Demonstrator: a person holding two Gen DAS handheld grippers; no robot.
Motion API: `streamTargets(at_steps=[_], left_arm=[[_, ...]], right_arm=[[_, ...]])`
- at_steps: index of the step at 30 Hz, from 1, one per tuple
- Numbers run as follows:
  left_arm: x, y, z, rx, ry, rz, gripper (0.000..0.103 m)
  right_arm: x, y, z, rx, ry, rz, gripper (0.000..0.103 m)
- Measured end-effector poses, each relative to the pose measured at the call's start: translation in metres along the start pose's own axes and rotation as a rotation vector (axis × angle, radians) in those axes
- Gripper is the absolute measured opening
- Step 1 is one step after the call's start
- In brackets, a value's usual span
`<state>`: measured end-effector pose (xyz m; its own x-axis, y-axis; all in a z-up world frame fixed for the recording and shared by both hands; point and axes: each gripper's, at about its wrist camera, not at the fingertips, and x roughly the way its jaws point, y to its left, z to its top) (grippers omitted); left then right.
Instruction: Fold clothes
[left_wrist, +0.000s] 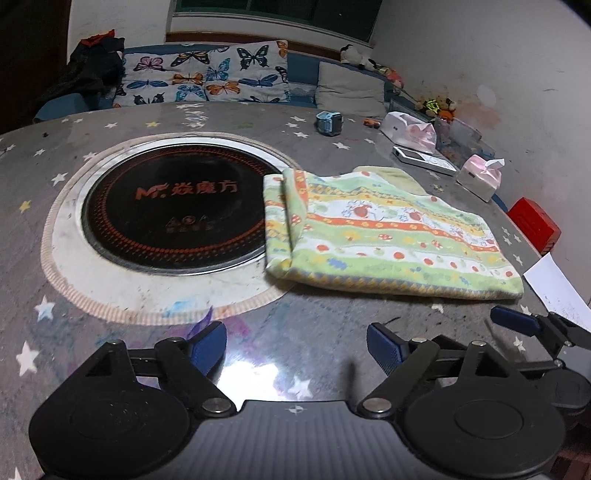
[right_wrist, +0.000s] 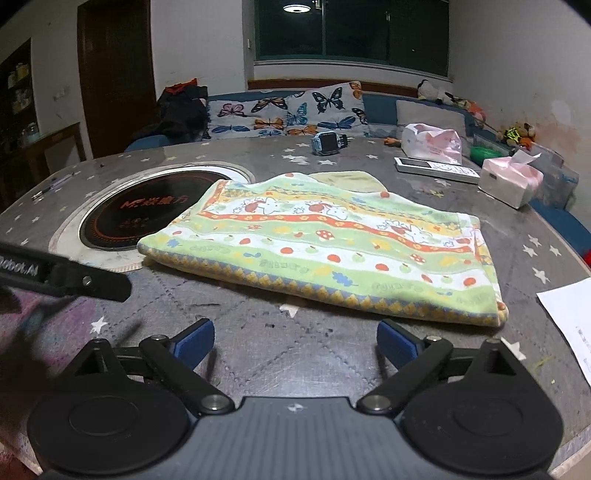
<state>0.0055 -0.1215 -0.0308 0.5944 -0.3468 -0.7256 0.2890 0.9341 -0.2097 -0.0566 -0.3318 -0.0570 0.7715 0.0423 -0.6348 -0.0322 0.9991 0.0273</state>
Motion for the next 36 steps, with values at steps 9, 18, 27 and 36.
streamTargets(at_steps=[9, 18, 27, 36], left_arm=[[-0.005, 0.0, -0.01, 0.005, -0.005, 0.009, 0.091], [-0.006, -0.003, -0.016, 0.005, 0.002, -0.001, 0.091], [-0.008, -0.005, -0.018, 0.005, 0.0, -0.004, 0.091], [-0.01, -0.006, -0.019, 0.002, -0.001, -0.004, 0.091]], right_arm=[[0.001, 0.002, -0.001, 0.039, 0.001, -0.034, 0.103], [-0.001, 0.002, -0.001, 0.066, -0.001, -0.04, 0.103], [-0.003, 0.005, -0.003, 0.072, -0.001, -0.034, 0.103], [-0.006, 0.008, -0.003, 0.077, -0.002, -0.03, 0.103]])
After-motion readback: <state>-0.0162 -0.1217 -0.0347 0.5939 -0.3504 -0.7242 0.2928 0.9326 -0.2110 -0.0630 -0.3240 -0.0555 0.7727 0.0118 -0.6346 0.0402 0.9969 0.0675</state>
